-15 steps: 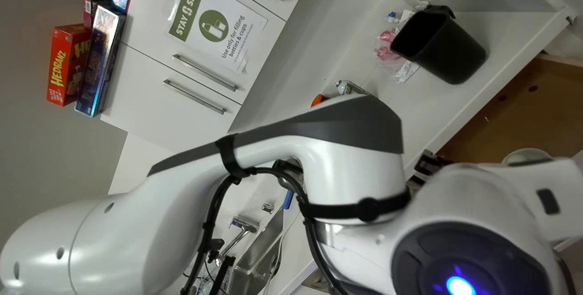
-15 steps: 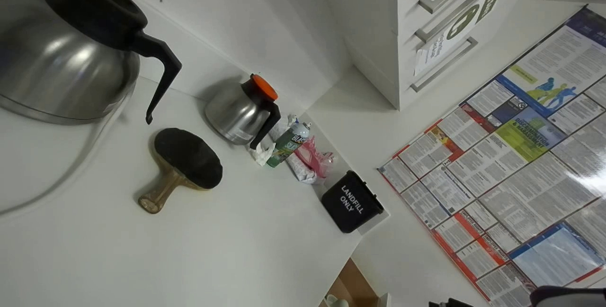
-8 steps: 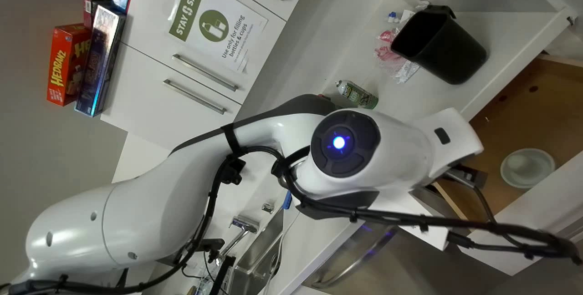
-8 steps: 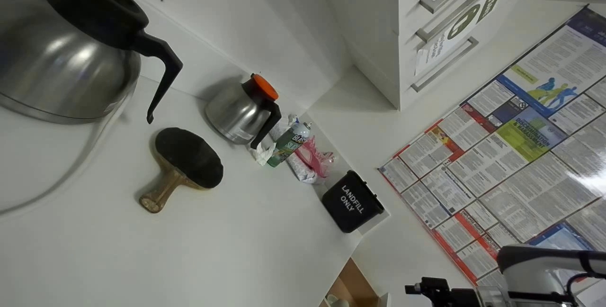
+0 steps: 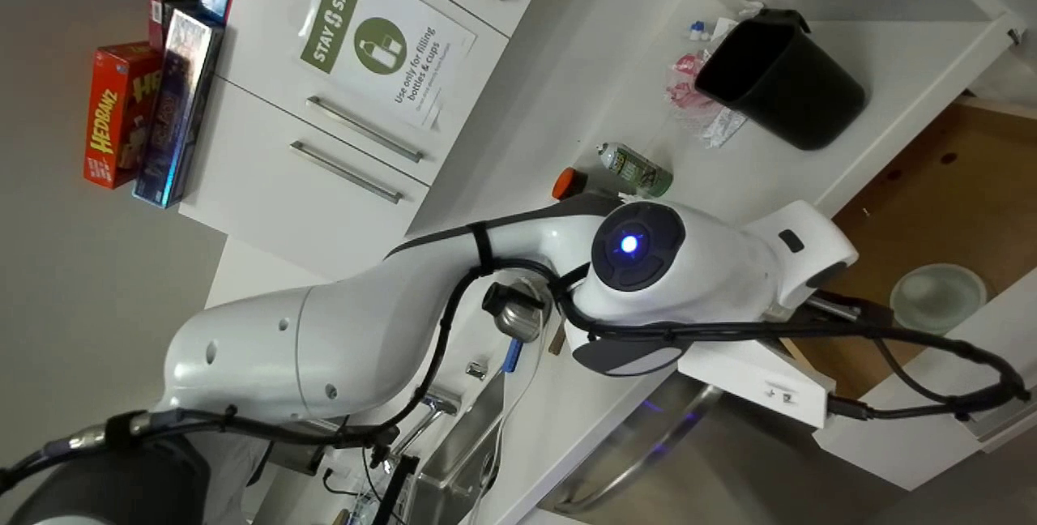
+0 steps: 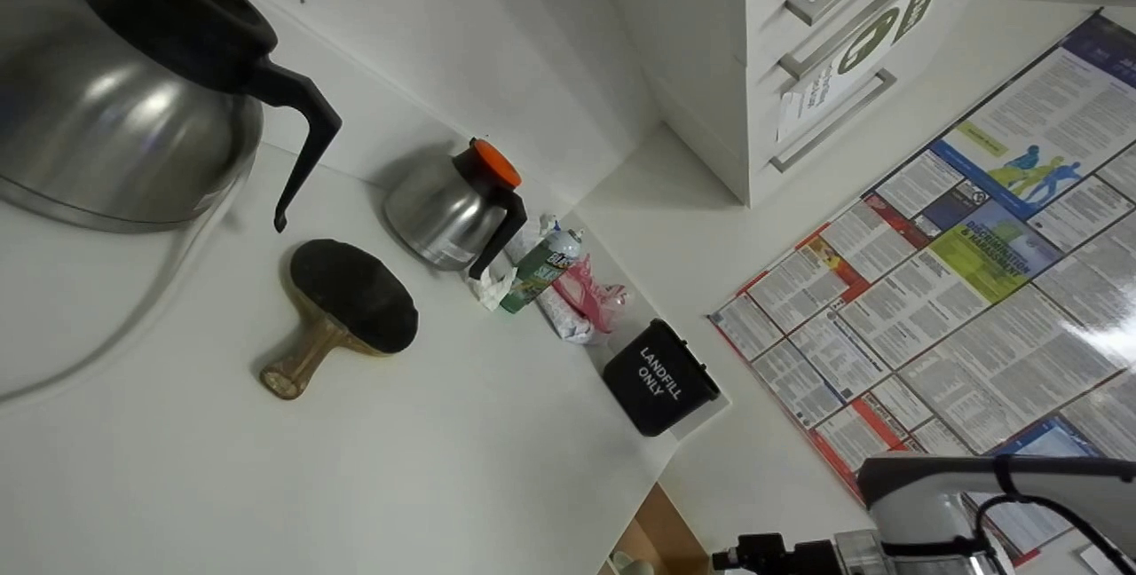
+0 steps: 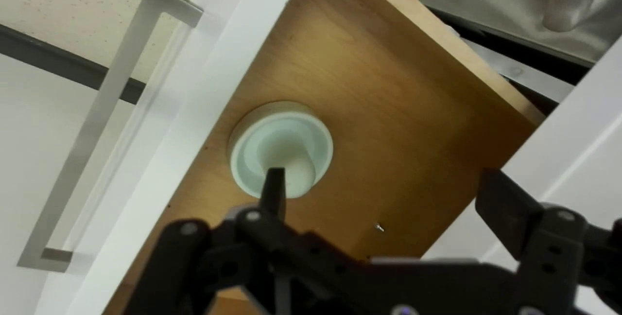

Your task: Open the topmost drawer, remove the white object from the drawer and place it on the counter, close the open drawer

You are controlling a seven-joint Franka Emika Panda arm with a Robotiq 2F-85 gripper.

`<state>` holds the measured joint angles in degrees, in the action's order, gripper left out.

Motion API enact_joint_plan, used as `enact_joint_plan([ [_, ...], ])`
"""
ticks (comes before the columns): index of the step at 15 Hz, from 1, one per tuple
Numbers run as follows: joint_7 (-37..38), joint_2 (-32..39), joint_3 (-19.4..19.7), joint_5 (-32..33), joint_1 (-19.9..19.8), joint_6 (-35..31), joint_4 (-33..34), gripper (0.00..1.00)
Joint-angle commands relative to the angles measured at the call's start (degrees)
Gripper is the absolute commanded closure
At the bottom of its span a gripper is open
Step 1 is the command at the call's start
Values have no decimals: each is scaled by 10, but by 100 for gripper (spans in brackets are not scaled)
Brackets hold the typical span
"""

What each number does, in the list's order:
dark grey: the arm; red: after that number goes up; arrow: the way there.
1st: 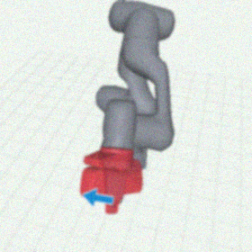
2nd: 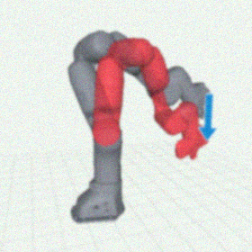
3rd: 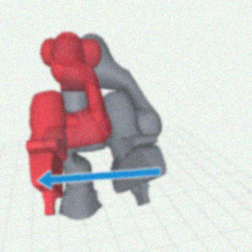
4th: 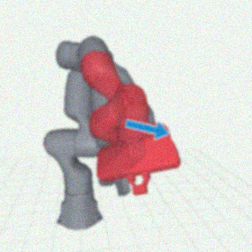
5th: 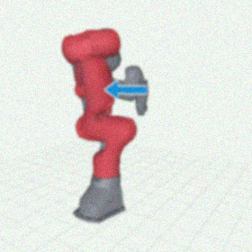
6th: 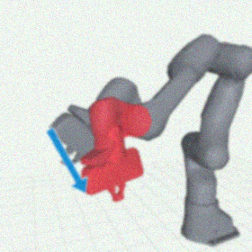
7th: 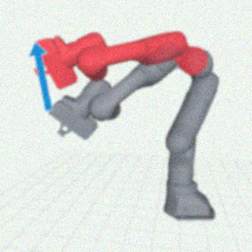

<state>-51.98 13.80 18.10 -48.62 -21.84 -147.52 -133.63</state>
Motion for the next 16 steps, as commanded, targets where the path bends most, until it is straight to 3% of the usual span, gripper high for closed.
enact_joint_plan([
  [1,-57,77,-40,-29,-20,-45,51,0],
  [4,-73,129,-36,-12,-5,-65,92,0],
  [8,-43,172,-57,88,-28,-74,135,0],
  [16,-35,182,-96,120,-64,-78,140,0],
])
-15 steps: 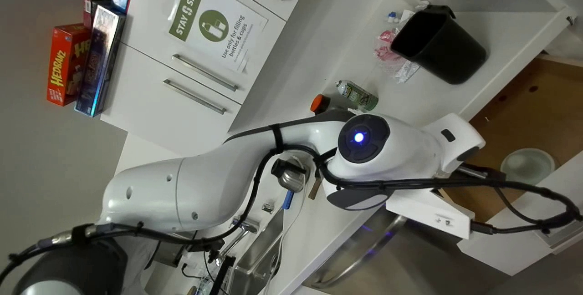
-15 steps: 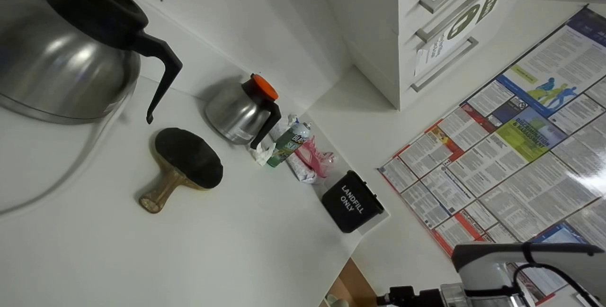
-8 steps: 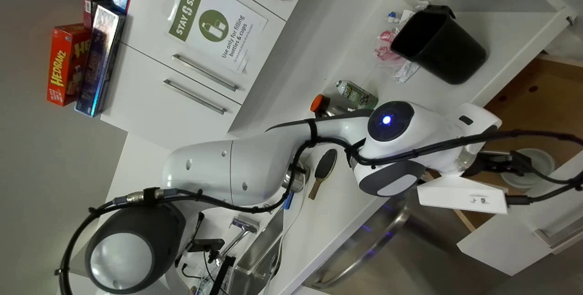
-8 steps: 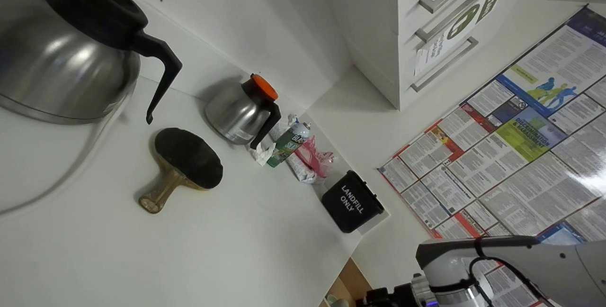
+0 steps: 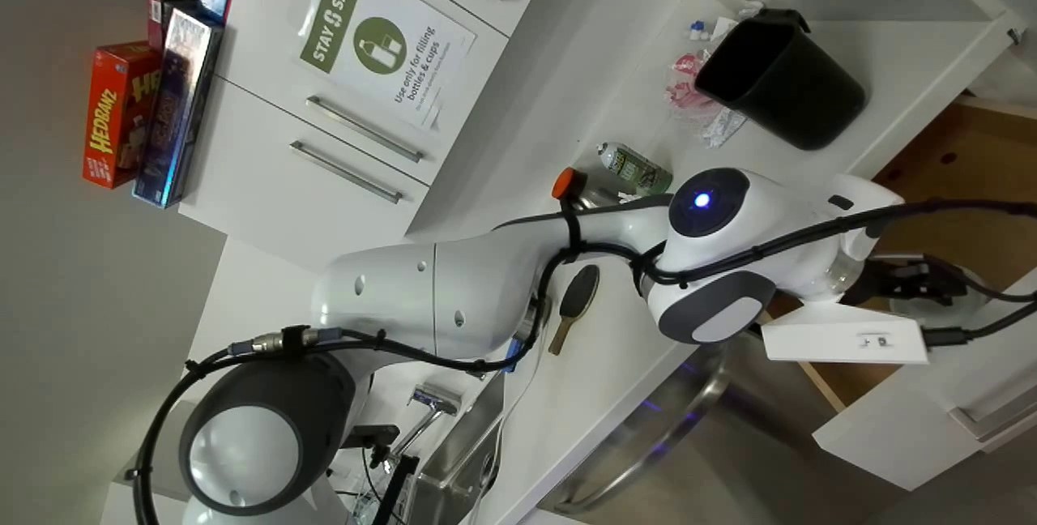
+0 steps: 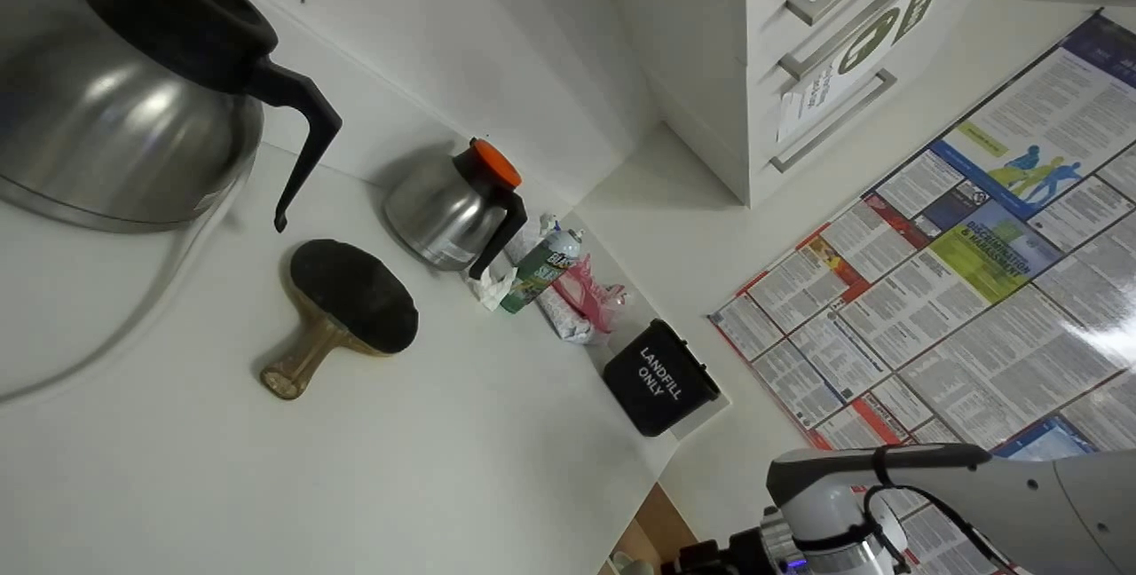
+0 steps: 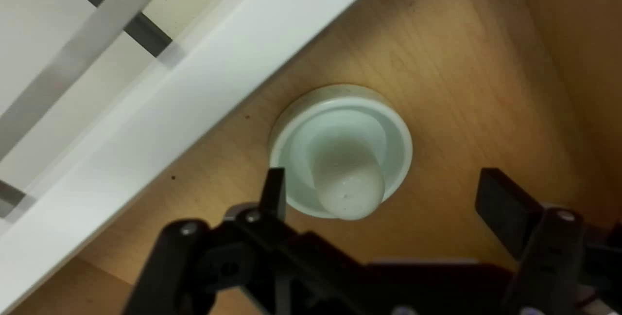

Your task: Open the topmost drawer, remove the white object from the drawer and place it on the counter, close the open drawer

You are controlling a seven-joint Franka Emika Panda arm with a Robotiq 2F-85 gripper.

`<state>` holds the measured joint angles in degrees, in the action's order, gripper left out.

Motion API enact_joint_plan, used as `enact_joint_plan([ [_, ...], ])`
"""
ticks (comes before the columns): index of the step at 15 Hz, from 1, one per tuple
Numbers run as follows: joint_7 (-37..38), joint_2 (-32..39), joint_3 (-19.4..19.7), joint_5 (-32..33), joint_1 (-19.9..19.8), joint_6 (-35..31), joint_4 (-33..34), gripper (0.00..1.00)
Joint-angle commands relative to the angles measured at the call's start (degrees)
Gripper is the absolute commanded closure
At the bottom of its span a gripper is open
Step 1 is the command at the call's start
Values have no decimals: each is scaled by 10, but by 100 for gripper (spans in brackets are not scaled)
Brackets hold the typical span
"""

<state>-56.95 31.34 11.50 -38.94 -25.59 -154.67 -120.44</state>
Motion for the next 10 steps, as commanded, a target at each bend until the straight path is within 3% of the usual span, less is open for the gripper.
enact_joint_plan([
  [1,17,10,-36,30,-29,-11,9,0],
  [5,32,24,-49,64,-28,-39,15,0],
  [10,99,47,-58,152,-29,-101,23,0],
])
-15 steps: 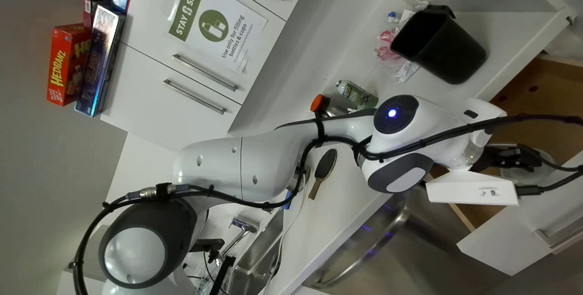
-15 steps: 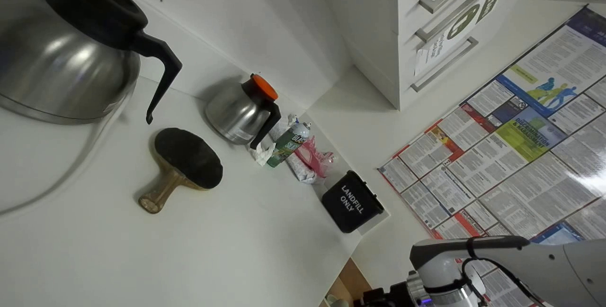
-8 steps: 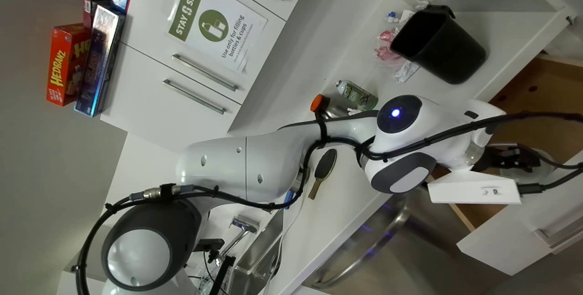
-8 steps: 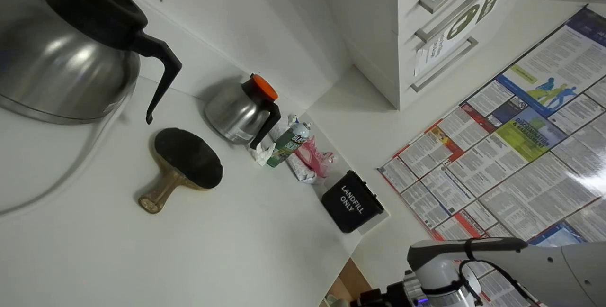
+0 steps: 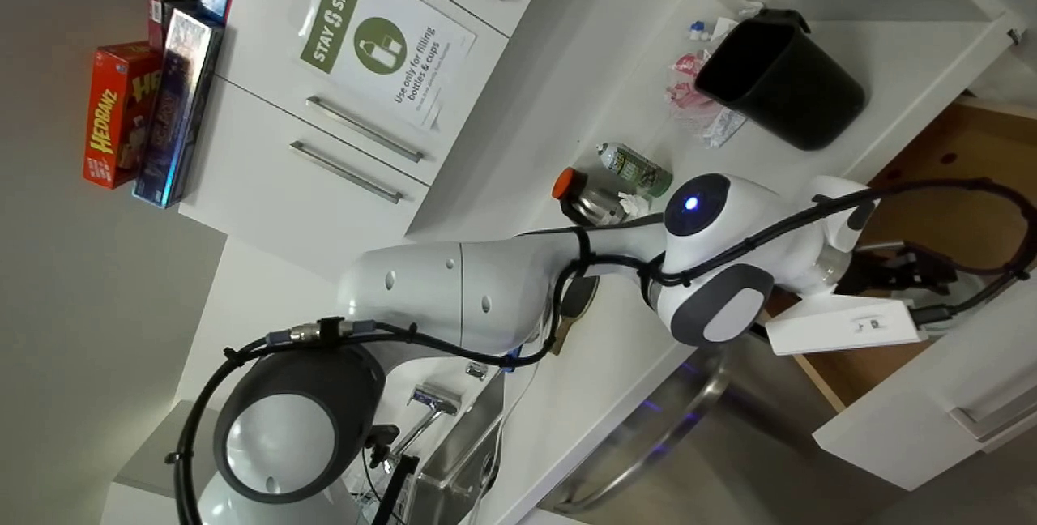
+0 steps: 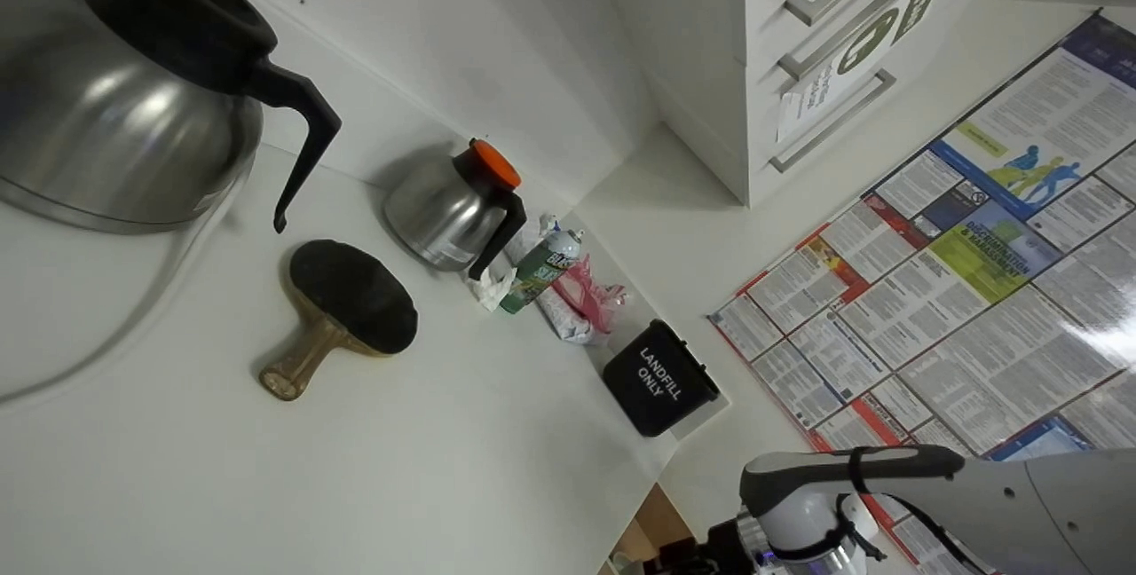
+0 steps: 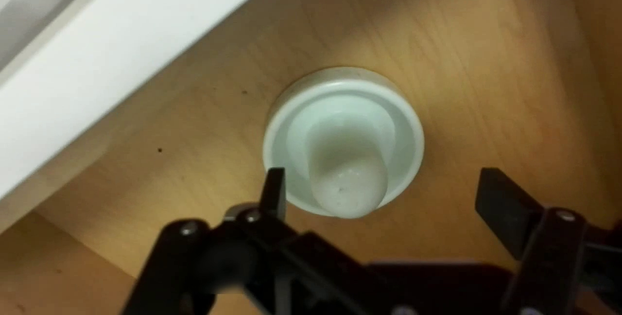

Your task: Open the topmost drawer, remove the white object from the drawer and place it on the counter, close the open drawer

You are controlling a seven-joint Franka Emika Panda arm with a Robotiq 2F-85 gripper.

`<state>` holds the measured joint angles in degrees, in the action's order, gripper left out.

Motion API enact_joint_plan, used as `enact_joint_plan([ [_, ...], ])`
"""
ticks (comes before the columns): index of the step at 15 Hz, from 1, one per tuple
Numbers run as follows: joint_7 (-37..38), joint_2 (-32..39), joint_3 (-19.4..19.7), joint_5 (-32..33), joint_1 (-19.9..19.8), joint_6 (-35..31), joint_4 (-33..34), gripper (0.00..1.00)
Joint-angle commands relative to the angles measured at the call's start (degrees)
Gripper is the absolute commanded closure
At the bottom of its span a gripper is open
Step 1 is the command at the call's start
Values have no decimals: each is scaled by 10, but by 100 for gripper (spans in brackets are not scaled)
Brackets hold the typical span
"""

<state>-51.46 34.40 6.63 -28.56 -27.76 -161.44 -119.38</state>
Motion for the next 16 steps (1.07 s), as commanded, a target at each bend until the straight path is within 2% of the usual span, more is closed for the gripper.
enact_joint_plan([
  [1,62,21,-8,68,-6,-42,15,0],
  [8,167,74,-13,184,-15,-70,55,0],
  [9,176,80,-15,195,-17,-73,61,21],
  [16,204,104,-52,246,-53,-103,76,74],
])
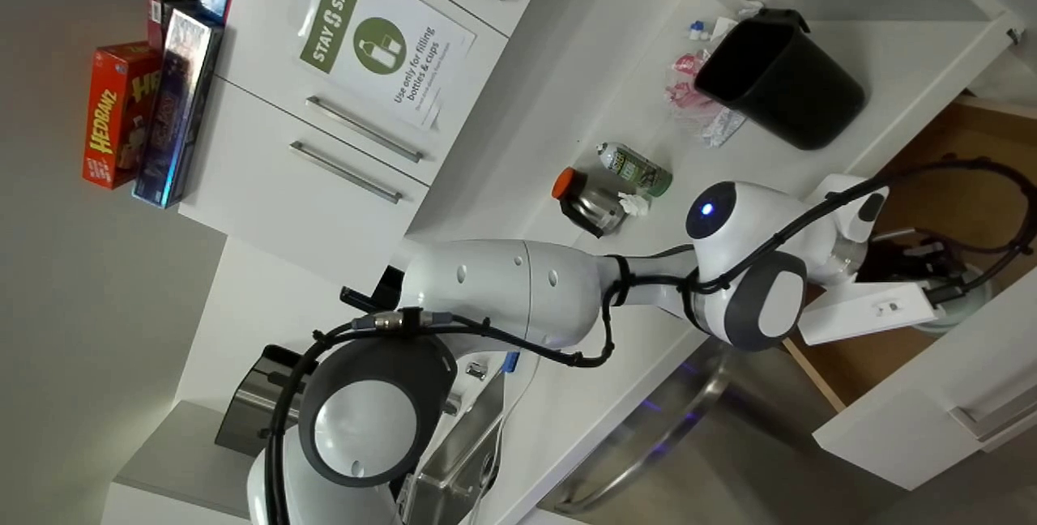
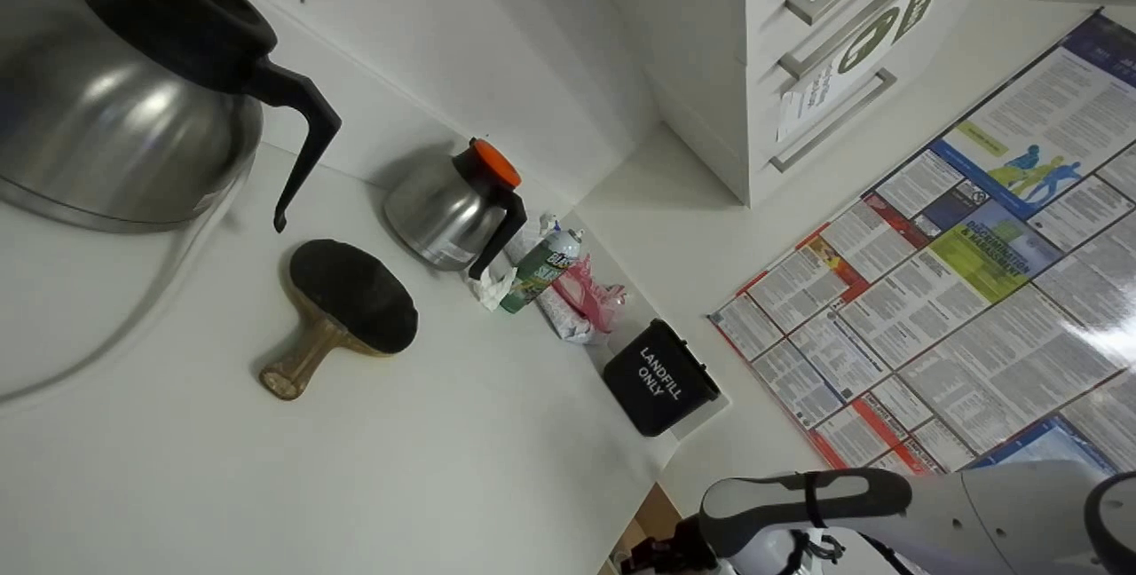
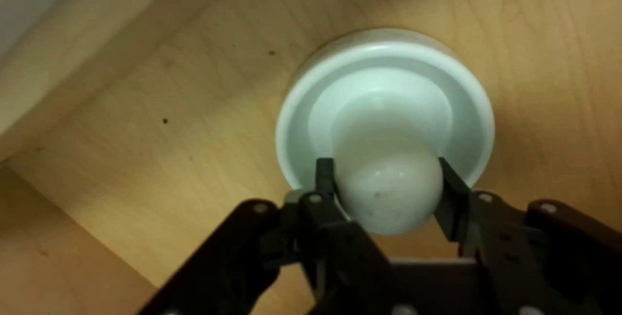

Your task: Open the topmost drawer, remove the white object from the drawer and place it on the counter, close the open drawer

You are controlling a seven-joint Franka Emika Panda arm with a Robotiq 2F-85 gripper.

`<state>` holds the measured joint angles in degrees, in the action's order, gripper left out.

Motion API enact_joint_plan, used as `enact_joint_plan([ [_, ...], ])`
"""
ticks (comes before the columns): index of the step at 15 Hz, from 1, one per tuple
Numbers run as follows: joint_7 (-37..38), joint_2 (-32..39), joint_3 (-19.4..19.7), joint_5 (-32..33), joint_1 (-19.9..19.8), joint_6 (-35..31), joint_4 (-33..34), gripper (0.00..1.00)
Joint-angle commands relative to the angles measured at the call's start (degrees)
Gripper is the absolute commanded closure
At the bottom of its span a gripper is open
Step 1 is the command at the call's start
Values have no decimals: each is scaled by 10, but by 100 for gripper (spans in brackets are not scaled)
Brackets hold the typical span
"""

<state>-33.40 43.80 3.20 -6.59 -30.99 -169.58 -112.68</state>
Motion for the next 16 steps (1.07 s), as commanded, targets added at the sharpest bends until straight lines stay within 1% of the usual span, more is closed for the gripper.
enact_joint_plan([
  [1,26,4,-19,30,-23,-23,4,75],
  [3,37,-16,-21,32,-31,-19,-14,75],
  [6,38,-59,-49,28,-68,-9,-43,75],
  [9,18,-107,-107,16,-131,1,-68,75],
  [11,14,-138,-138,12,-163,5,-84,75],
  [12,6,-154,-163,6,-186,4,-94,75],
  [16,-20,-214,-255,-29,-246,-6,-128,75],
])
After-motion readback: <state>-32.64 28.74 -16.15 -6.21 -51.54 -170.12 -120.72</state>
